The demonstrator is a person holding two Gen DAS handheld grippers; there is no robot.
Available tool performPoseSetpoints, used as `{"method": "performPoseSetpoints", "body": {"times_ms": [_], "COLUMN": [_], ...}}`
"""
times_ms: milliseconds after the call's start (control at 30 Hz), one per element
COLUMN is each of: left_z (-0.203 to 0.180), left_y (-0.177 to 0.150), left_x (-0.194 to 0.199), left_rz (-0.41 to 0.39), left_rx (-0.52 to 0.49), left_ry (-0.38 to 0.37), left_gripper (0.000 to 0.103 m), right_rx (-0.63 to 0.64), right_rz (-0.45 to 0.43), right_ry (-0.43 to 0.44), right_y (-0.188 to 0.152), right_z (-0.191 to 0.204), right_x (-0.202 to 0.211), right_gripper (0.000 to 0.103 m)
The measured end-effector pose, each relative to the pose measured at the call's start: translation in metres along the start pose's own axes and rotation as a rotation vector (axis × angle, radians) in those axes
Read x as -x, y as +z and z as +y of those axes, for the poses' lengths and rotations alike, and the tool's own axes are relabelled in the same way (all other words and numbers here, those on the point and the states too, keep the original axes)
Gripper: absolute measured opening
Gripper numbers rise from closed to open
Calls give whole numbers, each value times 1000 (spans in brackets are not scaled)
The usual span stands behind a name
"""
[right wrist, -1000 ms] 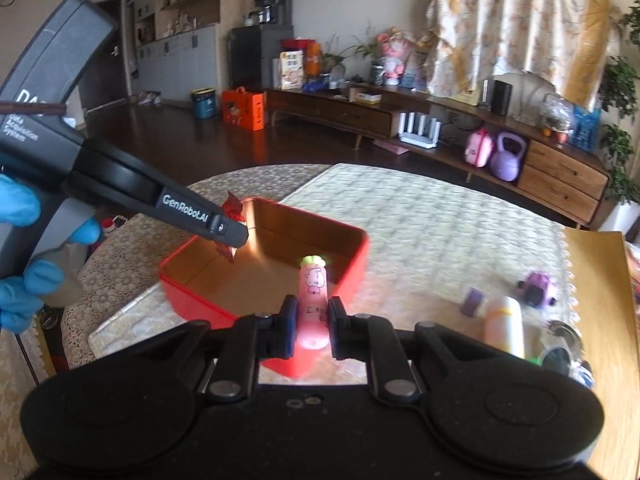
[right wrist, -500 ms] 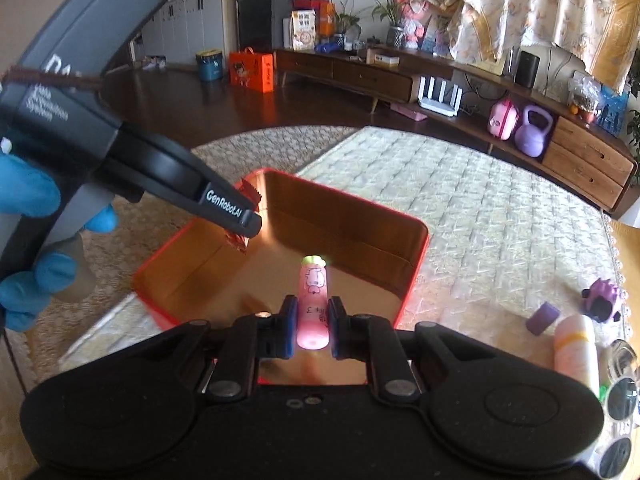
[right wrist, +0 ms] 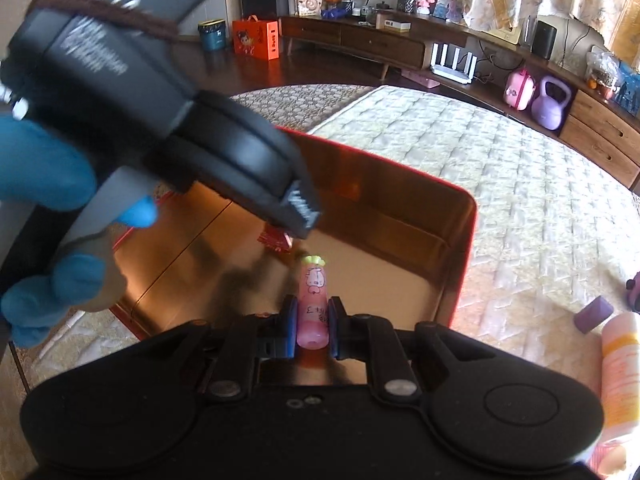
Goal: Organize rigid objects
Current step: 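Carry the red candy and pink tube into the red tin box with both tools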
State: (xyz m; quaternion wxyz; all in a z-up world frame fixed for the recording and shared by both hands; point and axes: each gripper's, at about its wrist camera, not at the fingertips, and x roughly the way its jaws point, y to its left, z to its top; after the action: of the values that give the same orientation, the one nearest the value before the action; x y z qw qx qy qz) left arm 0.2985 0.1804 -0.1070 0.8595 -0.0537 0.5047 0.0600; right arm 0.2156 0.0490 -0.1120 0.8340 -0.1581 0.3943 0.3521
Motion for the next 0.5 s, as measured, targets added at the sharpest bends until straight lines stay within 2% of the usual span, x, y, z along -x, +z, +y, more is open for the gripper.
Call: {"method": "performPoseSetpoints", "body": {"times_ms": [400, 500], "left_z": [3, 2], "left_y": [7, 7], "left_x": [-13, -13], "left_rz": [8, 3], "left_rx": [21, 22], "left_ry": [2, 9], "left_gripper": [19, 19], "right_rx": [-5, -12], "right_rz": [23, 17], "right_ry": [-7, 4], "right_y": [-7, -3], "right_z": [7, 1], "right_x": [0, 0], "right_gripper": [15, 19]}}
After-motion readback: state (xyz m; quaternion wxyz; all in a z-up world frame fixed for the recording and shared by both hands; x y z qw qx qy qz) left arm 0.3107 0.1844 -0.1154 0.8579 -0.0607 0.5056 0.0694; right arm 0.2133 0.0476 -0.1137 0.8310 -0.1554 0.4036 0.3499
